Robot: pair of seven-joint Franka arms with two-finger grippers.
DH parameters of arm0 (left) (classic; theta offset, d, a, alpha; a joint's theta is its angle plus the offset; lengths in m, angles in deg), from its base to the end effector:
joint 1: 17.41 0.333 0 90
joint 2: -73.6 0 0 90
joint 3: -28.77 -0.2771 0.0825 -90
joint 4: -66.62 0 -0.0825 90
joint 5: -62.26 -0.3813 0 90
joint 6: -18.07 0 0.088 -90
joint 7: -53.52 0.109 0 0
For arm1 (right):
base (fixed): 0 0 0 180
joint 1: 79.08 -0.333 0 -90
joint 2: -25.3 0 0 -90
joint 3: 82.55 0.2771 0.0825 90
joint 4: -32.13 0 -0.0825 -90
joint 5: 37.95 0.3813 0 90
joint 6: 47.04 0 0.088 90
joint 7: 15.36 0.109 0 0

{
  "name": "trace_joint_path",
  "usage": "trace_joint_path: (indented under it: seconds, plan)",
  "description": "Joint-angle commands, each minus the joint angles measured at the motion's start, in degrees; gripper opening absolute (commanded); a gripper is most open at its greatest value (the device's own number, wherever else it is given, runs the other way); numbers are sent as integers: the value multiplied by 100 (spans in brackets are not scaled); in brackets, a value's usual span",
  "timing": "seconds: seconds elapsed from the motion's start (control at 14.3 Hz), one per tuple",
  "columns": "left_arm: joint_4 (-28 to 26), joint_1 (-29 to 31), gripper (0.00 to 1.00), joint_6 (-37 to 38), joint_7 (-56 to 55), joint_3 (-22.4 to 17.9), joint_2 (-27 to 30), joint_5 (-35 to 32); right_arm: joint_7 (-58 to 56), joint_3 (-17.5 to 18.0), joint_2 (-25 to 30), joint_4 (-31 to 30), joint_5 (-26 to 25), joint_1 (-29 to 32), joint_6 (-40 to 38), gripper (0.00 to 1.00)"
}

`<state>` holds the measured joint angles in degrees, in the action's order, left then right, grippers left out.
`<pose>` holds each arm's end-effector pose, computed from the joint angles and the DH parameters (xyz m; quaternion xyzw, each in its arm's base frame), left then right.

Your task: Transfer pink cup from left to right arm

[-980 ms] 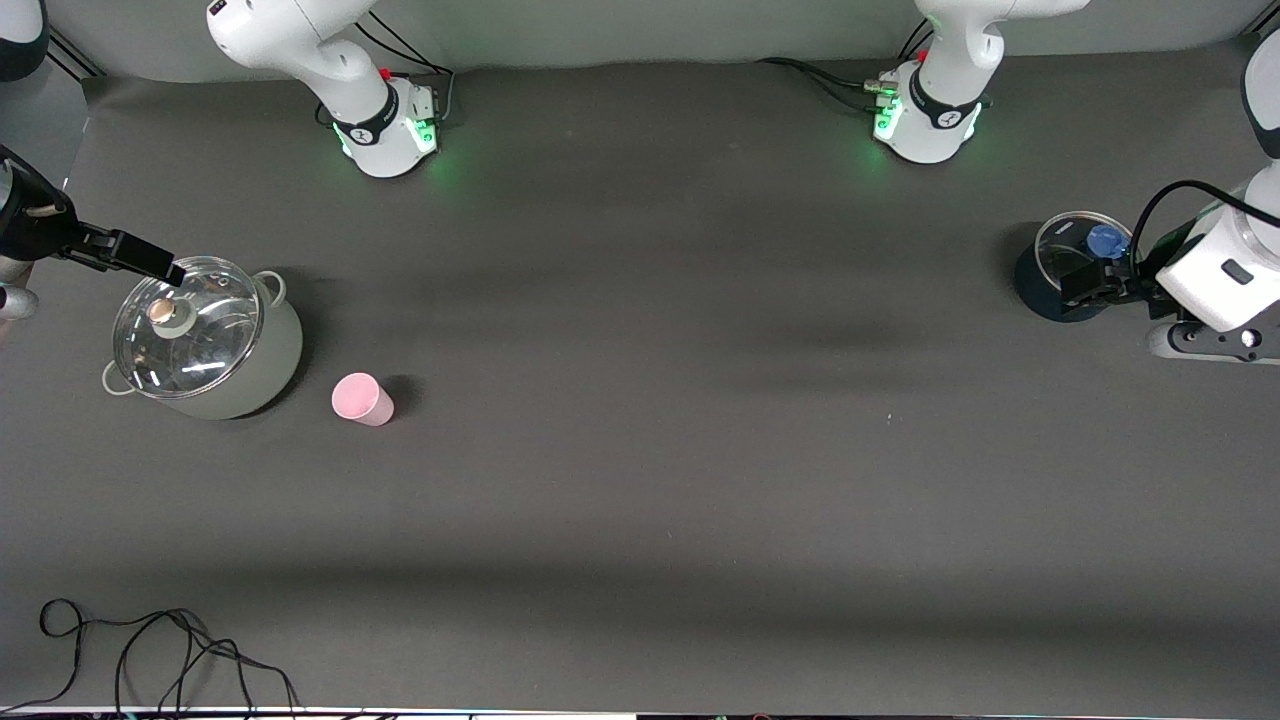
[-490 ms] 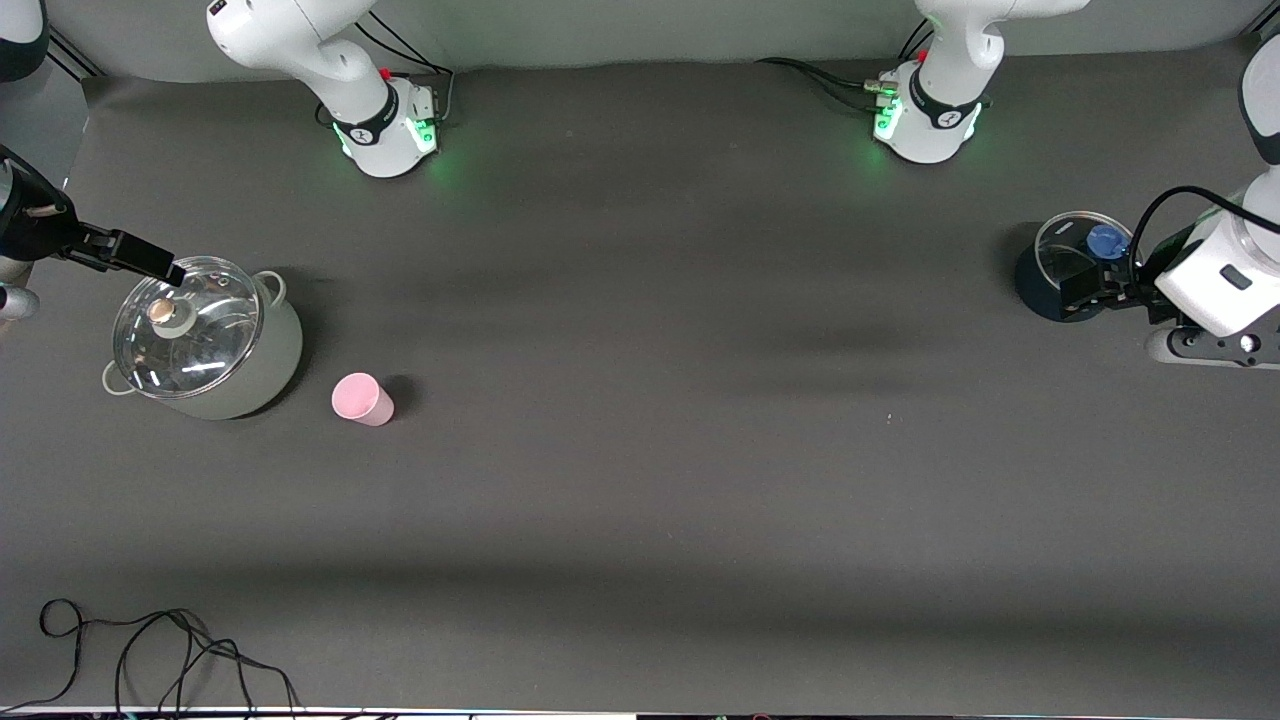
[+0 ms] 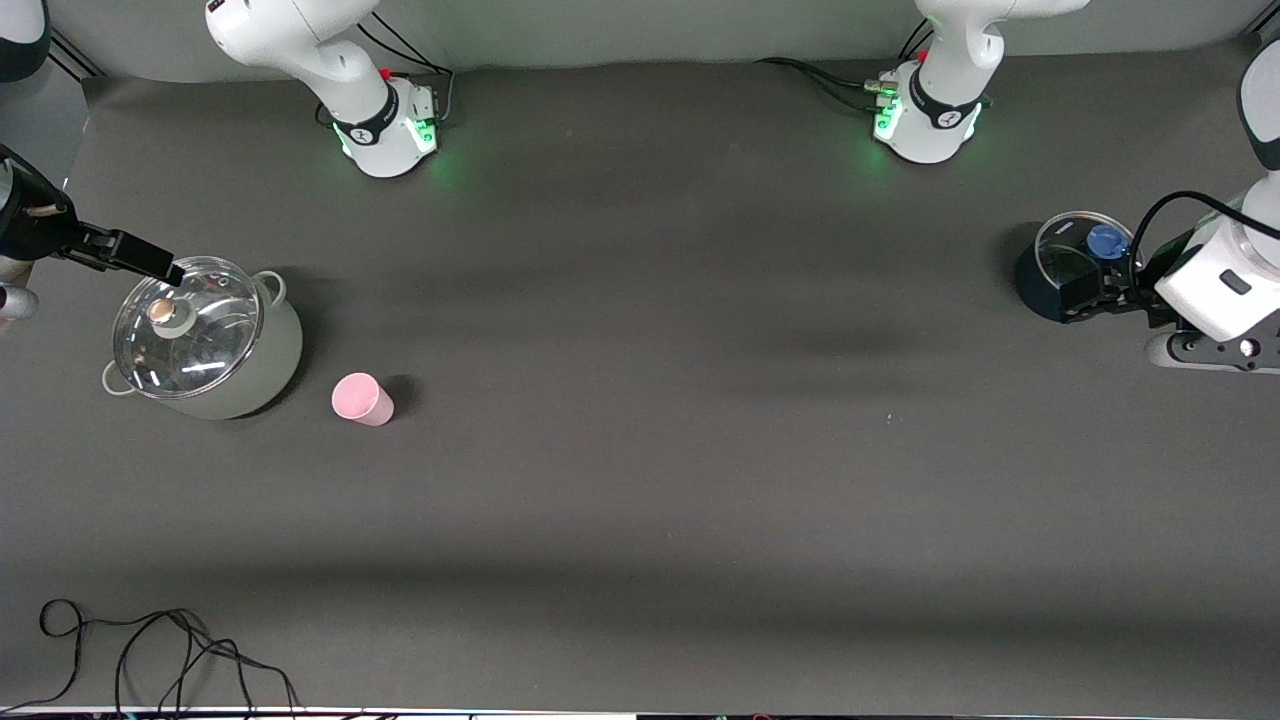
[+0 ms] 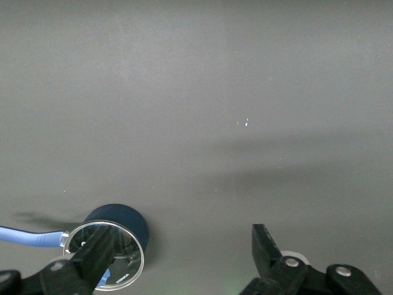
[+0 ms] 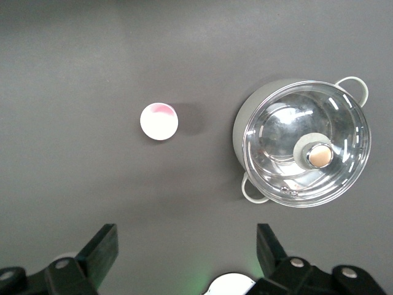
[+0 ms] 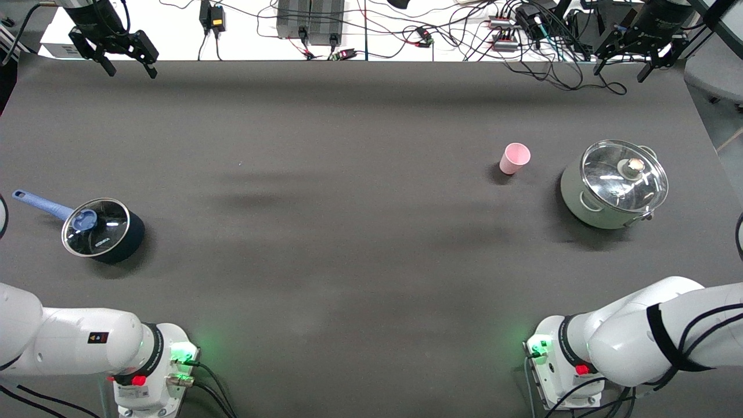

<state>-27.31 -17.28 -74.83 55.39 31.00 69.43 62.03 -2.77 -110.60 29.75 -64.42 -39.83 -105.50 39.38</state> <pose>0.5690 -0.0199 0.5148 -0.9984 0.0348 0.0453 0.0007 0.5232 -0.0263 0.5620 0.9910 -0.1221 -0.0540 0.0034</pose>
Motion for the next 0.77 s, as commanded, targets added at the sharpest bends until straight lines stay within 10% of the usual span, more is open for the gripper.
trace_joint_path:
  seconds: [0.0, 0.35, 0.7]
  plan:
    - [226, 56, 100, 9, 50, 42, -145, 32, -221, 869, -84, 128, -102, 855, -56, 100]
    - [252, 48, 100, 9, 50, 42, -163, 40, -230, 2582, -137, 171, -58, 2585, -56, 100]
    - [252, 65, 100, 9, 50, 42, -163, 32, -230, 2770, -365, 443, -49, 2660, -4, 100]
